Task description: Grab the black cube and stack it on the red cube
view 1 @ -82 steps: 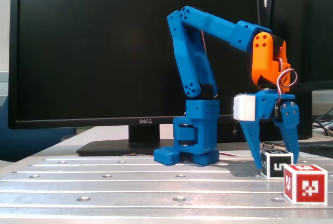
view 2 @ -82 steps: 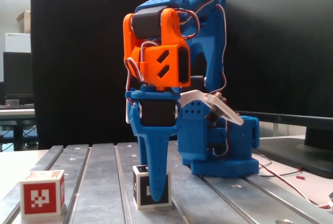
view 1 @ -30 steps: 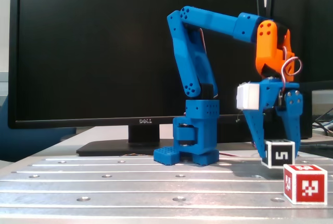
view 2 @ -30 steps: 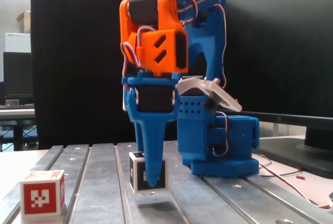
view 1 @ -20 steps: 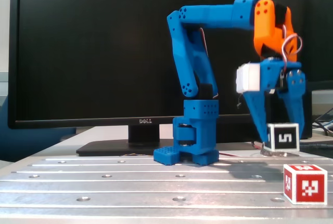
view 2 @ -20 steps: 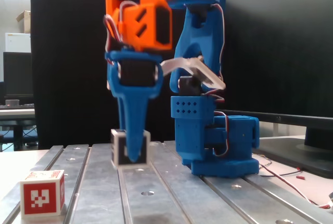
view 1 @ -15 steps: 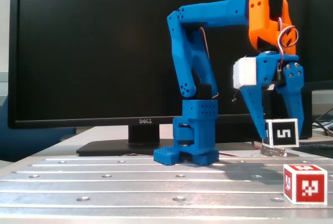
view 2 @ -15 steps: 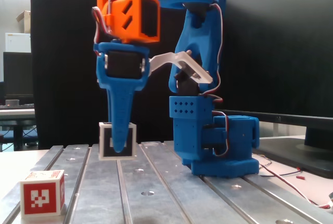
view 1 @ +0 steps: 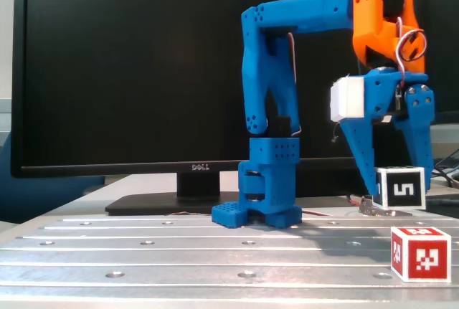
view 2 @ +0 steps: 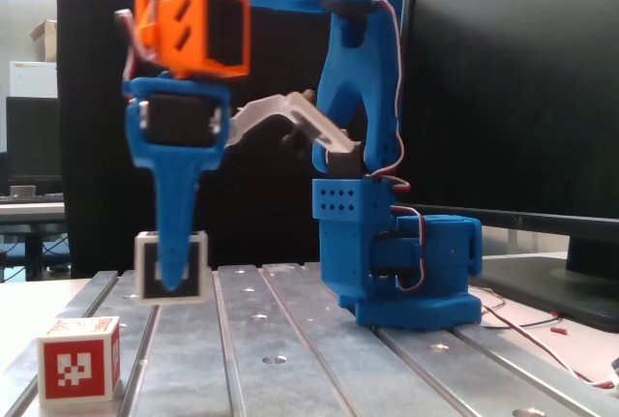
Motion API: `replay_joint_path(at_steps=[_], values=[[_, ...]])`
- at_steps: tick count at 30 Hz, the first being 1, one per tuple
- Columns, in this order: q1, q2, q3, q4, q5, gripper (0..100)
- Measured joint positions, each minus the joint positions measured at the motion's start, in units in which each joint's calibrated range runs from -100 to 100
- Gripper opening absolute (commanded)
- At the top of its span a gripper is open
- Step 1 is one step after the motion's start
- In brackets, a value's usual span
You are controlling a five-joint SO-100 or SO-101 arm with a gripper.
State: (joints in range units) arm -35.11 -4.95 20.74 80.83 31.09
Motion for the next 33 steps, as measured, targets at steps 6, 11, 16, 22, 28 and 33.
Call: replay_joint_path(at_steps=[6, 11, 16, 22, 28, 33], values=[[1.33, 4.40, -6.43, -0.09, 0.84, 17], [3.85, 8.20, -10.69, 1.12, 2.10, 17], [4.74, 10.66, -14.58, 1.46, 2.52, 17], [5.63, 13.19, -17.21, 1.46, 2.52, 17], [5.04, 14.88, -18.12, 1.46, 2.52, 17], [5.11, 15.14, -18.12, 1.46, 2.52, 17]])
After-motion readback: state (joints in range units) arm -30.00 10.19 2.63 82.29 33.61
